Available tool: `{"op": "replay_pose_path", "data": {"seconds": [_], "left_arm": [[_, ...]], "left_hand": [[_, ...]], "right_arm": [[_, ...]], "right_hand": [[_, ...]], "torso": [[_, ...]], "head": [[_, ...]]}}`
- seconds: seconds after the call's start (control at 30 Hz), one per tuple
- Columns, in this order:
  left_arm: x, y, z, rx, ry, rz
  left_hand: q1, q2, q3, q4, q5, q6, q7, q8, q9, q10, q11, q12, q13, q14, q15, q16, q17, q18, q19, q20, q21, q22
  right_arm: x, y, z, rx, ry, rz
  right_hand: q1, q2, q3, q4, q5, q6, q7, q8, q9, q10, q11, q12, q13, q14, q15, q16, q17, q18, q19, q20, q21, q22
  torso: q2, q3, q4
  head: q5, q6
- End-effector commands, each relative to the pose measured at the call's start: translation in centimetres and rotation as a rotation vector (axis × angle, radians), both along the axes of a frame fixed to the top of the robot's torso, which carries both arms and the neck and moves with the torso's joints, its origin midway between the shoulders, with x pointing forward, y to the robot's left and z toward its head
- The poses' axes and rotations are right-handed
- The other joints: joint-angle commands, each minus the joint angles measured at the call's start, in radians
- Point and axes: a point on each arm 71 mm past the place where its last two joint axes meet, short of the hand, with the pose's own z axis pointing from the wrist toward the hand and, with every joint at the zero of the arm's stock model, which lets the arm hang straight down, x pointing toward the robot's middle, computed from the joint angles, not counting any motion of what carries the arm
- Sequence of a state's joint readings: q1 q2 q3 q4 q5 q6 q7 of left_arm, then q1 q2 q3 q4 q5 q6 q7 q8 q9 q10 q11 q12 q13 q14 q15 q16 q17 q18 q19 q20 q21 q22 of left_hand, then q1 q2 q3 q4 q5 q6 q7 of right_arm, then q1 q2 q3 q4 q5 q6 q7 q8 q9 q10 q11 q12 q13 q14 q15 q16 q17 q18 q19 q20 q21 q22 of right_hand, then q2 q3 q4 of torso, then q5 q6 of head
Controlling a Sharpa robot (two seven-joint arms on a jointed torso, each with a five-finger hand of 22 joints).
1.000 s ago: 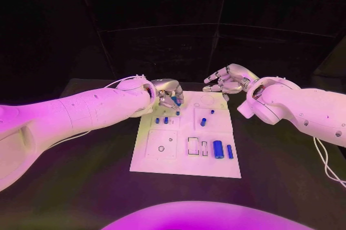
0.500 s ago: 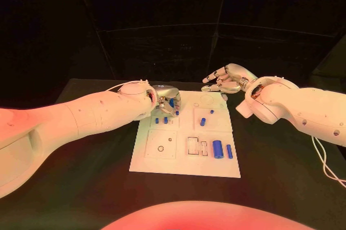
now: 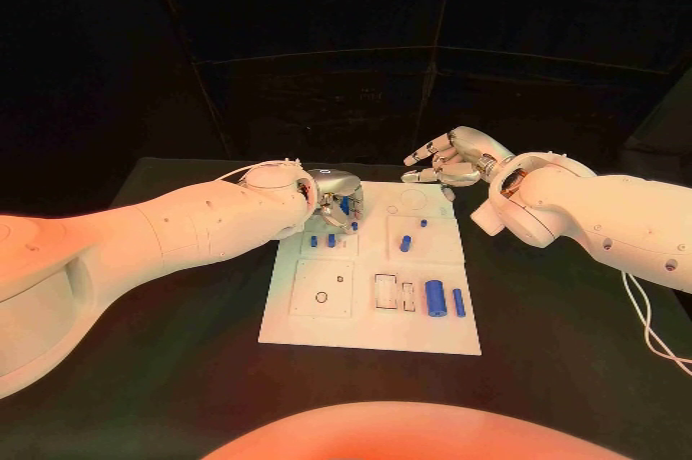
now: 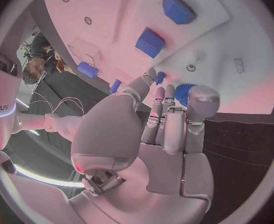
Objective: Assemble the parts on the task board
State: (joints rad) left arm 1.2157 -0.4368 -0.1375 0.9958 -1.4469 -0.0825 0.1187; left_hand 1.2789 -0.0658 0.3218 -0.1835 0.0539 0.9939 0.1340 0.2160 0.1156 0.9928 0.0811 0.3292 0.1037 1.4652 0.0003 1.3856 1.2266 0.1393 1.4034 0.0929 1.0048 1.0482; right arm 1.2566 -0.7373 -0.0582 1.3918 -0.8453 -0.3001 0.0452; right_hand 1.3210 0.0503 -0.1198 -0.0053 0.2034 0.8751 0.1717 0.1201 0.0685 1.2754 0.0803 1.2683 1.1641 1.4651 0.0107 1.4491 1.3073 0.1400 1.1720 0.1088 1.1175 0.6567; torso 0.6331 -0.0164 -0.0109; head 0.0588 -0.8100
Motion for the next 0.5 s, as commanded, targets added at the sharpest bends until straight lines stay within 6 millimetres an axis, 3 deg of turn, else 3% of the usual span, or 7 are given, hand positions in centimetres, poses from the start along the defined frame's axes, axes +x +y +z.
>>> {"op": "replay_pose_path", "data": {"seconds": [0.03, 0.5], "left_arm": [[-0.19, -0.30, -0.28, 0.009, 0.002, -0.014], [0.02, -0.52, -0.51, 0.032, 0.021, 0.006]], "left_hand": [[-0.002, 0.011, 0.008, 0.000, -0.003, 0.008, 0.000, -0.009, -0.002, 0.010, 0.002, -0.006, -0.005, 0.035, -0.004, 0.003, -0.002, -0.019, 0.008, 0.002, 0.008, 0.003], [-0.001, 0.025, 0.056, 0.001, -0.003, 0.033, 0.001, -0.029, -0.012, 0.043, 0.001, -0.037, -0.032, 0.037, -0.005, 0.006, -0.008, -0.020, 0.012, 0.001, 0.019, 0.017]], "right_arm": [[-0.04, 0.05, 0.21, 0.004, -0.011, 0.005], [-0.05, 0.14, 0.21, 0.004, -0.010, 0.007]], "right_hand": [[0.006, 0.006, -0.008, 0.000, 0.007, -0.003, 0.000, 0.006, 0.001, -0.007, 0.003, -0.005, -0.001, 0.048, -0.007, -0.004, 0.000, 0.019, -0.004, 0.000, -0.005, -0.001], [0.008, 0.008, -0.009, 0.000, 0.007, -0.003, 0.000, 0.007, 0.000, -0.005, 0.003, -0.003, 0.001, 0.048, -0.008, -0.005, 0.000, 0.019, -0.005, 0.000, -0.006, -0.002]], "torso": [[0.001, 0.0006, 0.0009], [0.001, -0.0002, 0.0000]], "head": [[-0.001, 0.002], [-0.002, -0.003]]}}
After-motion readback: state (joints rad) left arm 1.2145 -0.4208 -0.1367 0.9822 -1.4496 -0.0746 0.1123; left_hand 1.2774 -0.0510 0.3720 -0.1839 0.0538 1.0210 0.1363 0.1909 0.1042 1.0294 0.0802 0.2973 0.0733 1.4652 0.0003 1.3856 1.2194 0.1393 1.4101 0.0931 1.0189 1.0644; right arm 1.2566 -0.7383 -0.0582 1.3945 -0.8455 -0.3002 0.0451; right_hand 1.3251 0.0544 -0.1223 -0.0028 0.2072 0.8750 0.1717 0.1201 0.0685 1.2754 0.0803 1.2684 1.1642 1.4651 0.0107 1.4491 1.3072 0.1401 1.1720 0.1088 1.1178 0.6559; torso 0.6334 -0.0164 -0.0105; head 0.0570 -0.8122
